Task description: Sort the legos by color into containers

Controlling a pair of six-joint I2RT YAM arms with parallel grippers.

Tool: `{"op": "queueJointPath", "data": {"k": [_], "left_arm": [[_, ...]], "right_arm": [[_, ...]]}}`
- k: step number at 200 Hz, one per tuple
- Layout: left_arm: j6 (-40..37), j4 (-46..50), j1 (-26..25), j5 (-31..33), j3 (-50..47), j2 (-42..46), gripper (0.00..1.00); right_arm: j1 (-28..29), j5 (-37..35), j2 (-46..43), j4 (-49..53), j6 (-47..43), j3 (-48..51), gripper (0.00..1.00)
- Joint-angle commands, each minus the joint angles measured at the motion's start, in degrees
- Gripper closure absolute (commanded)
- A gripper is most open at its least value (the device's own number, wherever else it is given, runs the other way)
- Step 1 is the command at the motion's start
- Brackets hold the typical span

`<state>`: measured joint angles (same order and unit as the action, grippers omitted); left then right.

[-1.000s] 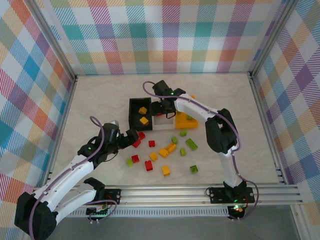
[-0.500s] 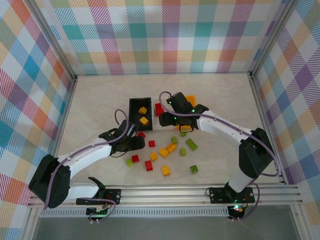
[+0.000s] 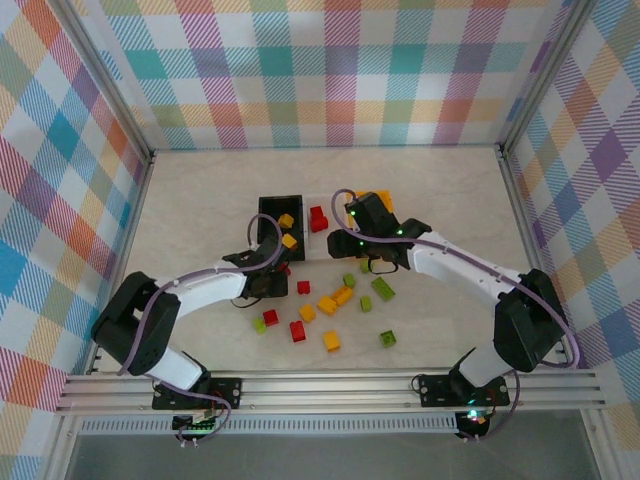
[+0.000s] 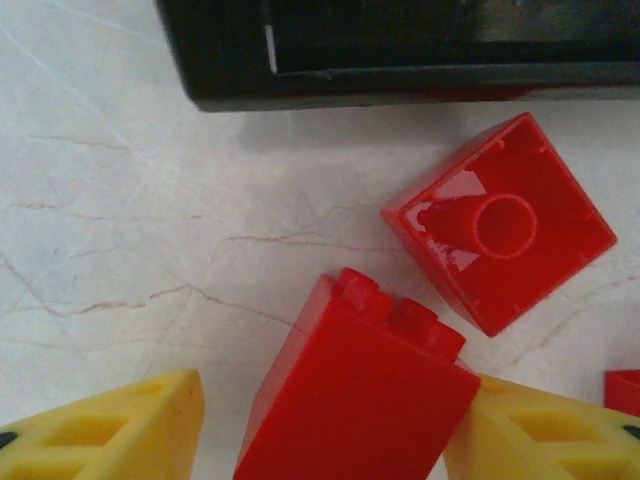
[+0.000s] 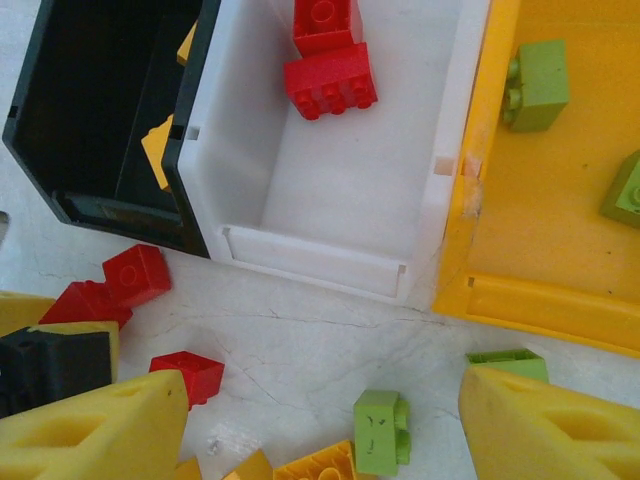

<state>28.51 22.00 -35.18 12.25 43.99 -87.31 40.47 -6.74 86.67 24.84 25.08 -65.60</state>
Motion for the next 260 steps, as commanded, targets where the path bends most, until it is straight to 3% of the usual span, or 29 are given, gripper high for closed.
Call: {"op": "queueJointPath", "data": {"k": [1, 64, 98, 117, 146, 190, 260], "left_arm": [[-1.75, -1.34, -0.67, 1.71, 1.91, -0.93, 0.45], [-1.14, 0.81, -1.01, 1.55, 0.3, 3.08, 0.65], [0.32, 5.83, -4.73, -0.15, 1.32, 11.66, 0.67], [0.53, 8.0, -5.8, -2.15, 6.0, 12.11, 0.67], [0.75, 5.36, -5.84, -6.37, 15.01, 5.53, 0.67], [-0.02, 5.04, -4.84, -10.23, 32.67, -11.74, 0.69], [-0.46, 9.86, -1.91, -9.03, 49.05, -28.49, 0.67]], "right_arm": [[-0.48, -0.72, -1.84, -1.15, 0.67, 0.81, 0.28], [-1.02, -0.72, -3.1, -1.37, 0.76, 1.62, 0.28], [-1.33, -0.73, -4.59, -1.37, 0.93, 2.9, 0.28], [-1.78, -1.02, -6.34, -2.03, 1.65, 5.11, 0.28], [-2.62, -1.5, -9.47, -2.29, 2.93, 8.88, 0.28], [-3.73, -2.0, -13.73, -0.34, 3.31, 12.44, 0.28], [-3.82, -1.74, -17.18, 1.94, 3.8, 14.78, 0.27]]}}
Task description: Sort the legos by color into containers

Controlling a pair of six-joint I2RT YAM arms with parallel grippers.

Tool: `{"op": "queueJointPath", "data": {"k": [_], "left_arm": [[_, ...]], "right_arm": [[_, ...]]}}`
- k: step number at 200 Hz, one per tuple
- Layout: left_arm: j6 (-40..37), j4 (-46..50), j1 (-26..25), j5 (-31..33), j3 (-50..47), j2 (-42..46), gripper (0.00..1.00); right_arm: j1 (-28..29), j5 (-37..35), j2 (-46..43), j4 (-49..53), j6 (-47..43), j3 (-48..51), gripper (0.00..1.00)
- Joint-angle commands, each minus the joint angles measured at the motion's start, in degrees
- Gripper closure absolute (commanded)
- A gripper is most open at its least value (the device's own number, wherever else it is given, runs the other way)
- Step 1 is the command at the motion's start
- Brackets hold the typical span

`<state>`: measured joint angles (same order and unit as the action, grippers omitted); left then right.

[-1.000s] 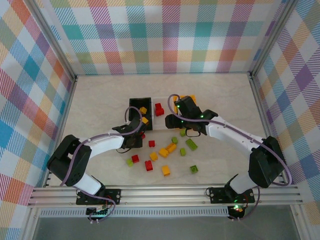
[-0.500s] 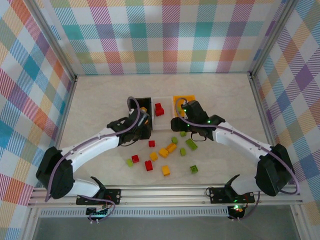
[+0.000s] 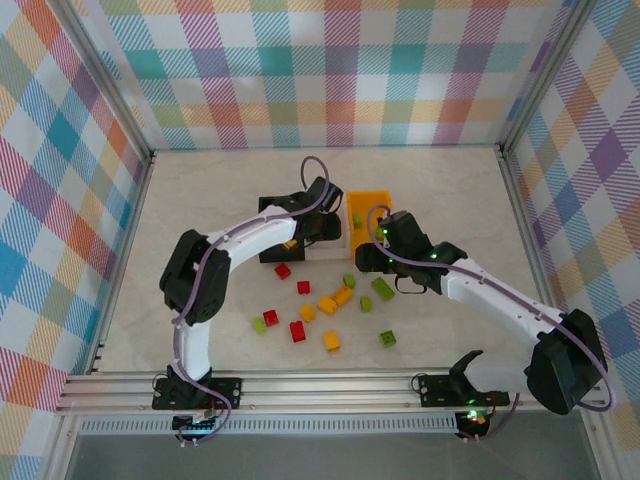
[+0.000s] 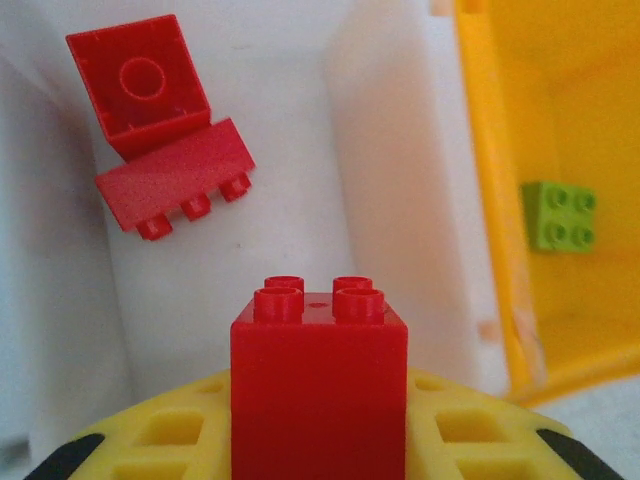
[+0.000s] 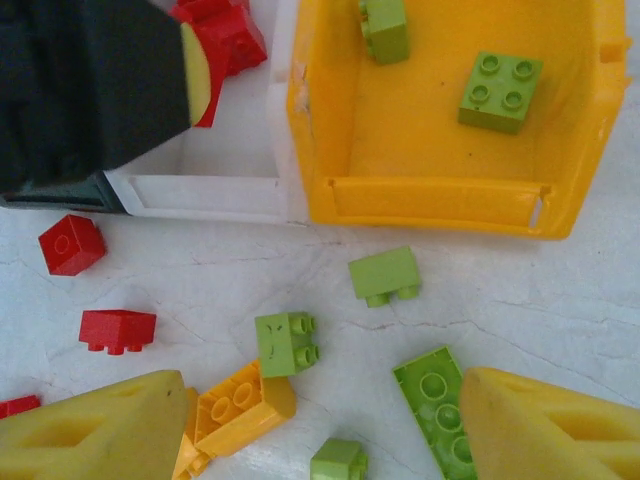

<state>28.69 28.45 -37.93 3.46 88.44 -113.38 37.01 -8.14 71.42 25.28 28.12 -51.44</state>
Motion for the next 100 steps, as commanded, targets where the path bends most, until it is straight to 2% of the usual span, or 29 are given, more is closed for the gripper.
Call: {"op": "queueJointPath", "data": {"k": [1, 56, 77, 100], "left_arm": [[-0.64, 3.44, 0.84, -0.27, 4.7, -2.57, 0.66], [-0.12, 3.02, 0.67, -1.62, 5.57, -1.76, 0.38], [0.39, 1.74, 0.15, -2.95, 3.52, 1.96, 0.27], [1.5, -1.55, -0.98, -4.48, -2.11, 8.84, 0.19]], "right_arm": [[-0.37, -0.36, -2.0, 1.52, 0.74, 0.63, 0.27], [-0.38, 0.17, -3.65, 2.93, 1.13, 1.32, 0.25], [-0.43, 1.2, -3.7, 3.94, 1.53, 1.91, 0.26], [-0.36, 3.34, -3.44, 5.51, 2.08, 3.33, 0.27]]}}
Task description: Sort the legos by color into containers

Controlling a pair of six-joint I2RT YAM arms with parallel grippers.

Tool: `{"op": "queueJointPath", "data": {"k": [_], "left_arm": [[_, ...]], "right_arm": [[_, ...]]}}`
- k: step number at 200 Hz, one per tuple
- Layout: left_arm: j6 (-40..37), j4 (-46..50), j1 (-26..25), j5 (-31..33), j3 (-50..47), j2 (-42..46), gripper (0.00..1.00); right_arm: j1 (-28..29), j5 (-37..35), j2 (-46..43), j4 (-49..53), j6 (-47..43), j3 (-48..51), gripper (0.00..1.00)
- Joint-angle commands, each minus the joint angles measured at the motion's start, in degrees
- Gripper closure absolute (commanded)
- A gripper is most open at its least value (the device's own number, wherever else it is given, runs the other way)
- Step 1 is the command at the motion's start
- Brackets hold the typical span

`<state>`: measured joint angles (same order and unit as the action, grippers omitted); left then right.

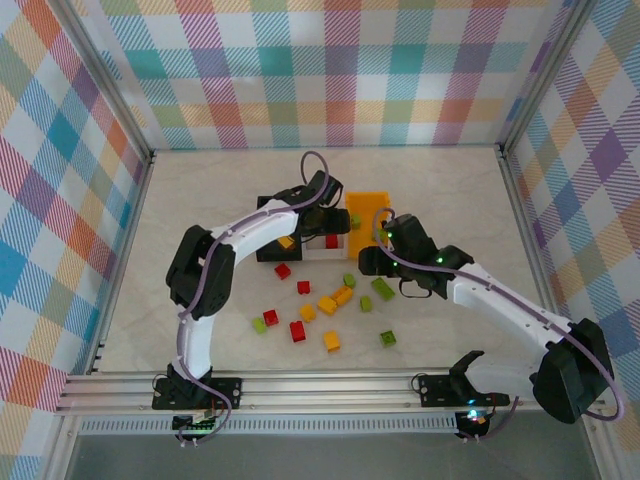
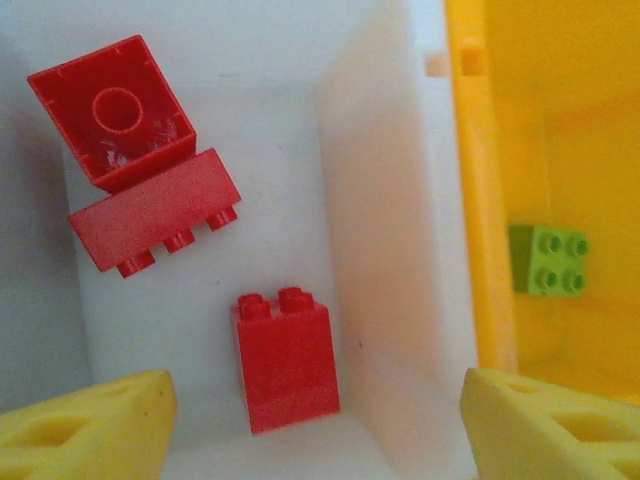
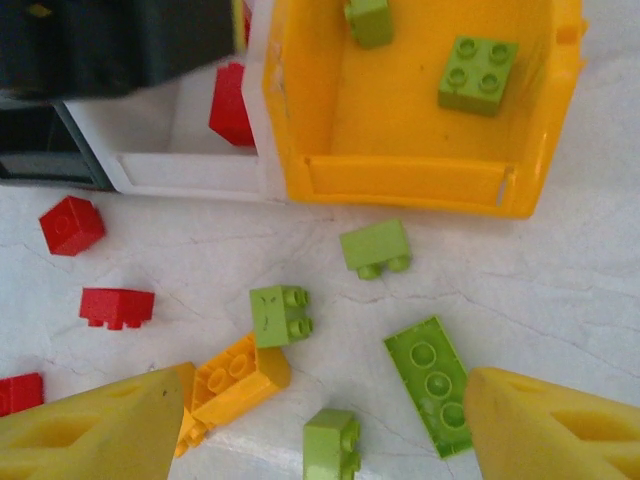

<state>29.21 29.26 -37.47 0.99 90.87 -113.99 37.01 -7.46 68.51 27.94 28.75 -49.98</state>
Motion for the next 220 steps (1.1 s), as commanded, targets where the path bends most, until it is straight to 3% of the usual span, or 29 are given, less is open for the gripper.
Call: {"op": "queueJointPath", "data": {"k": [1, 41, 68, 100, 129, 174, 220], "left_arm": [[0.98, -2.49, -1.54, -2.07, -4.81, 9.78, 0.19], [5.03, -9.71, -3.17, -2.66, -21.28, 24.67, 0.12], [7.58, -12.86, -3.34, -1.2, -33.42, 34.78, 0.0], [10.04, -11.29, -3.3, 4.05, -44.07, 46.22, 0.0], [11.71, -9.14, -2.71, 7.59, -50.66, 55.51, 0.0], [12.6, -6.93, -0.85, 7.55, -54.86, 61.14, 0.0], [12.25, -8.11, 0.21, 6.67, -55.99, 62.06, 0.0]], "right_arm": [[-0.36, 2.86, -0.51, 2.87, 1.42, 1.97, 0.27], [1.1, 8.81, 2.87, 1.92, 1.15, 6.1, 0.31], [3.41, 9.84, 7.07, -0.89, 1.39, 7.15, 0.32], [5.22, 9.88, 11.7, -4.49, 1.21, 6.68, 0.36], [5.59, 8.34, 14.97, -5.18, 1.53, 5.94, 0.47], [5.61, 5.64, 16.86, -4.32, 2.19, 5.8, 0.62], [5.53, 2.86, 10.78, -0.25, 0.79, 3.87, 0.75]]}}
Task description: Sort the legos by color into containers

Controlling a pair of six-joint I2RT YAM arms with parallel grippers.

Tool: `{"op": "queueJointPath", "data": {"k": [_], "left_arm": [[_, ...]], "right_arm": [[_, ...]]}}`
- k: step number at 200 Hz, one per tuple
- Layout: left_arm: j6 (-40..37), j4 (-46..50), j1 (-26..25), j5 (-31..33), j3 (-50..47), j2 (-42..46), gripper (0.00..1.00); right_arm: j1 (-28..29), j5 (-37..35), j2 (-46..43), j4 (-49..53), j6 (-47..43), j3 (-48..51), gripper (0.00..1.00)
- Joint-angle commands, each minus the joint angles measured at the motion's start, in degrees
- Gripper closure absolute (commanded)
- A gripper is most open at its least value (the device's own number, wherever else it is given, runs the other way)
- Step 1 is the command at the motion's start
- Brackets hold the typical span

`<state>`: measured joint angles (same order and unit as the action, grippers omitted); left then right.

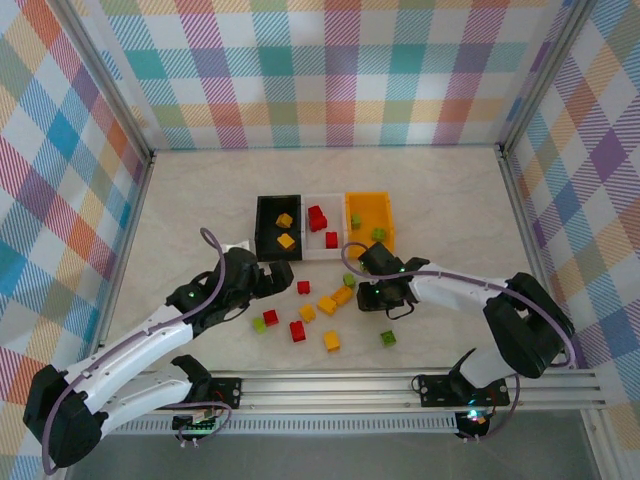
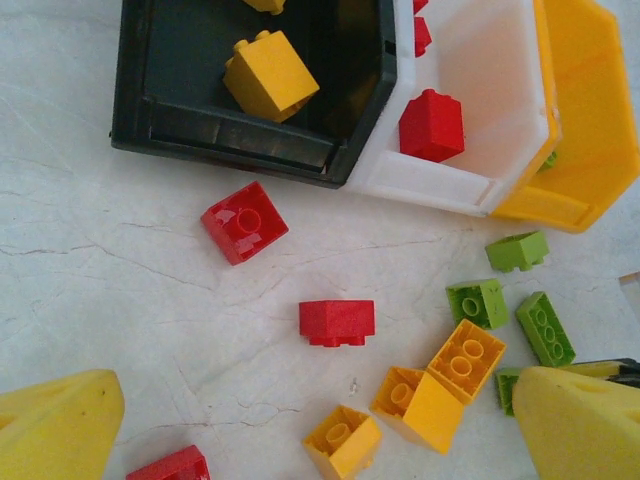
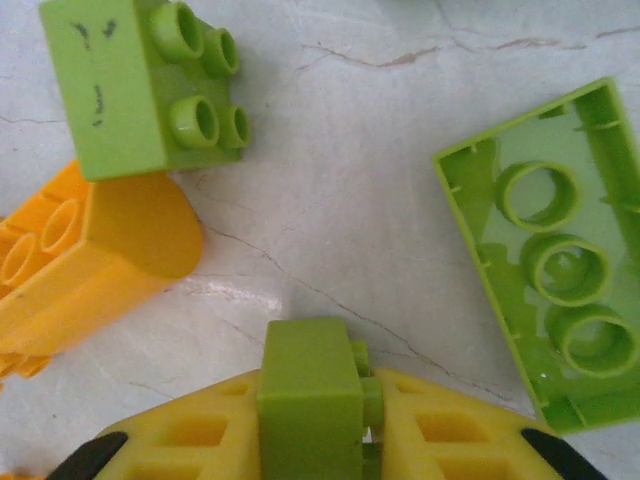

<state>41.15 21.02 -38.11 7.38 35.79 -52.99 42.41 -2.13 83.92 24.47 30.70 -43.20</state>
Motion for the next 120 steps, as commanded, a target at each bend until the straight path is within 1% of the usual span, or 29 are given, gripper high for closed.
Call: {"op": "queueJointPath", "data": {"k": [1, 17, 30, 51, 76, 96, 120], "left_arm": [[0.33, 0.11, 0.89, 0.33, -0.99, 1.05, 0.0], [0.18, -0.18, 1.15, -0.21, -1.24, 1.08, 0.0], [0.25, -0.45, 1.28, -0.52, -1.51, 1.24, 0.0], [0.69, -0.35, 1.47, -0.26, -2.06, 2.16, 0.0], [1.38, 0.12, 1.72, -0.42, -3.18, 3.37, 0.0], [1.48, 1.17, 1.9, -0.78, -3.36, 3.91, 0.0], [1.49, 2.43, 2.05, -0.96, -3.23, 4.29, 0.0]], "right_arm": [[0.13, -2.59, -4.77, 3.4, -1.25, -3.01, 0.76], [-0.84, -3.76, -7.73, 6.05, -2.82, -5.66, 0.78], [-2.77, -3.89, -9.47, 7.23, -4.15, -8.75, 0.79], [-6.15, -3.83, -8.4, 8.12, -6.56, -14.99, 0.79], [-9.39, -4.46, -1.78, 7.58, -8.5, -22.84, 0.79], [-11.91, -4.64, 5.26, 6.99, -8.89, -28.81, 0.79], [-13.57, -5.52, 13.98, 7.89, -9.42, -35.92, 0.78]]}}
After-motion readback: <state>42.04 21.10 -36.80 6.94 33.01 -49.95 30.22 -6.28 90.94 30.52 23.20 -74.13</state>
